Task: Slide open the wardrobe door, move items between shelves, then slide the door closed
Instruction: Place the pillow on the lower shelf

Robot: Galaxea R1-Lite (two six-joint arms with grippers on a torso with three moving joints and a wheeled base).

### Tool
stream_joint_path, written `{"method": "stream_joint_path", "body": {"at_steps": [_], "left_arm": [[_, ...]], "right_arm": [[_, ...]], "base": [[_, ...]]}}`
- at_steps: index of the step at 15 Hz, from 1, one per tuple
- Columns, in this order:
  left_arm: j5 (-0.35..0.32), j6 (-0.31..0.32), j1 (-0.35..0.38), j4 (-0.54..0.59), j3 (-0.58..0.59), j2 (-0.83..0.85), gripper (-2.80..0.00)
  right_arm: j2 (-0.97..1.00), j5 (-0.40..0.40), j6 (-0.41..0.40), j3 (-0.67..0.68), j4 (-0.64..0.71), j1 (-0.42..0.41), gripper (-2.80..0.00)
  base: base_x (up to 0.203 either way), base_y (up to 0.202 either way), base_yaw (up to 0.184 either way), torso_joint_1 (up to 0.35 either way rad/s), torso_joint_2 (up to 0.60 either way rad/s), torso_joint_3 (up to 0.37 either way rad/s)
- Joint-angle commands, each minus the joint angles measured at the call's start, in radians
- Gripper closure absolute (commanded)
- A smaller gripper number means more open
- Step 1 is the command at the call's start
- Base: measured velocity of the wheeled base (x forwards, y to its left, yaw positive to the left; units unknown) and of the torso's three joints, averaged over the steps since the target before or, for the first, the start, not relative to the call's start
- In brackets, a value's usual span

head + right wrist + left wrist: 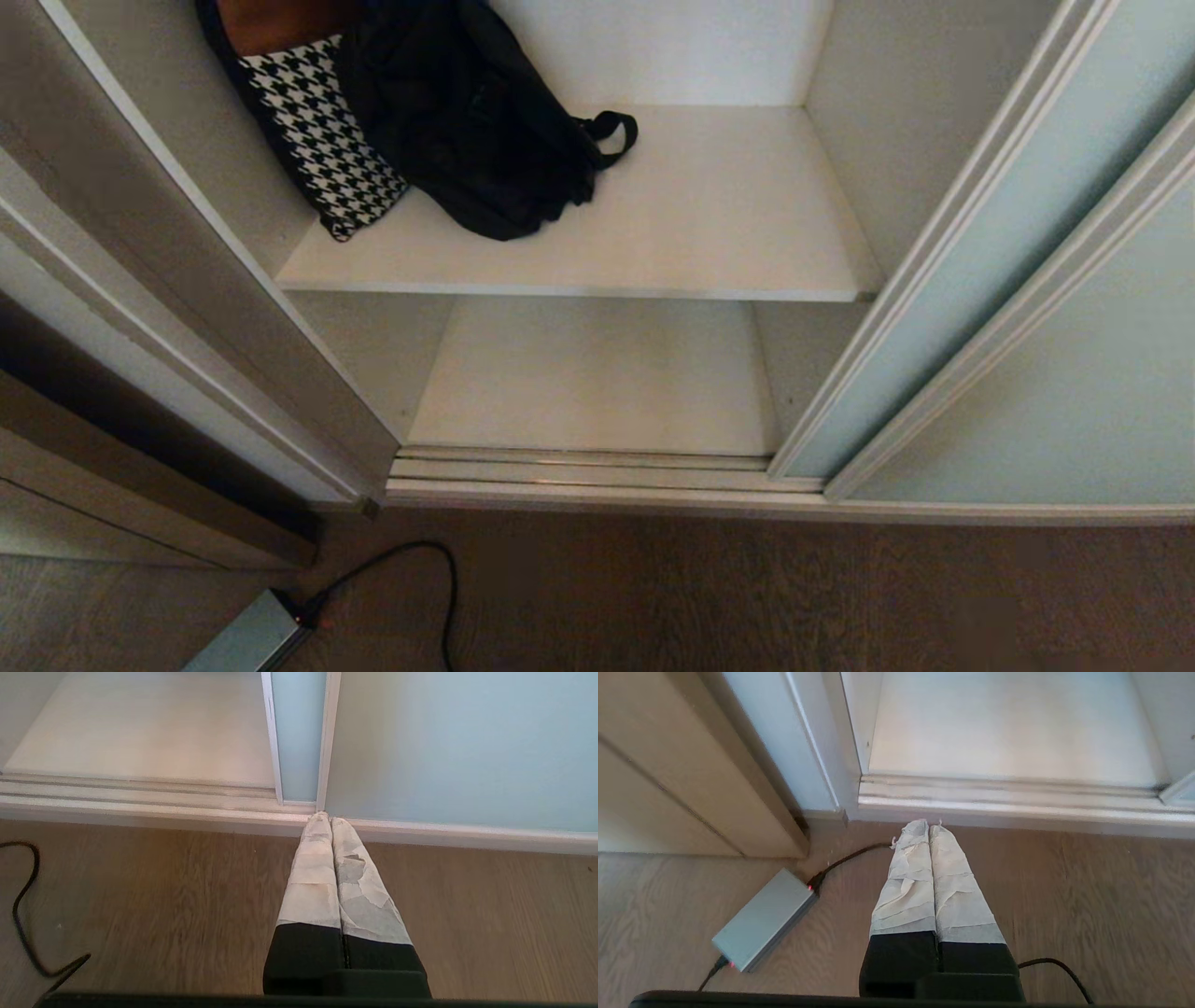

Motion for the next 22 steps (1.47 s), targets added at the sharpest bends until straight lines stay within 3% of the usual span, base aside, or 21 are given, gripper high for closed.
{"method": "stream_joint_path", "body": {"at_steps": [1, 5, 11, 13, 16, 22], "left_arm": [[0.000, -0.001, 0.000, 0.000, 0.000, 0.004, 0.00], [0.002, 0.002, 0.000, 0.000, 0.000, 0.004, 0.00], [0.008, 0.019, 0.000, -0.020, -0.015, 0.004, 0.00], [0.029, 0.018, 0.000, -0.032, -0.136, 0.008, 0.00], [0.060, 0.015, 0.000, 0.026, -0.444, 0.088, 0.00], [0.113, -0.075, -0.001, 0.038, -0.972, 0.734, 0.00]], "right_arm": [[-0.002, 0.000, 0.001, 0.000, 0.000, 0.000, 0.00], [-0.002, 0.000, 0.000, 0.000, 0.000, 0.000, 0.00], [-0.002, 0.000, 0.001, 0.000, 0.000, 0.000, 0.00], [-0.002, 0.000, -0.001, 0.000, 0.000, 0.000, 0.00], [-0.002, 0.000, 0.001, 0.000, 0.000, 0.000, 0.00], [-0.002, 0.000, 0.000, 0.000, 0.000, 0.000, 0.00]], "base": [[0.185, 0.000, 0.000, 0.002, 0.01, 0.002], [0.188, 0.000, -0.001, 0.004, 0.00, 0.004], [0.011, 0.000, 0.000, 0.002, 0.00, 0.000], [0.000, 0.000, 0.000, 0.000, 0.00, 0.000], [0.000, 0.000, 0.000, 0.000, 0.00, 0.000], [0.000, 0.000, 0.000, 0.000, 0.00, 0.000]]}}
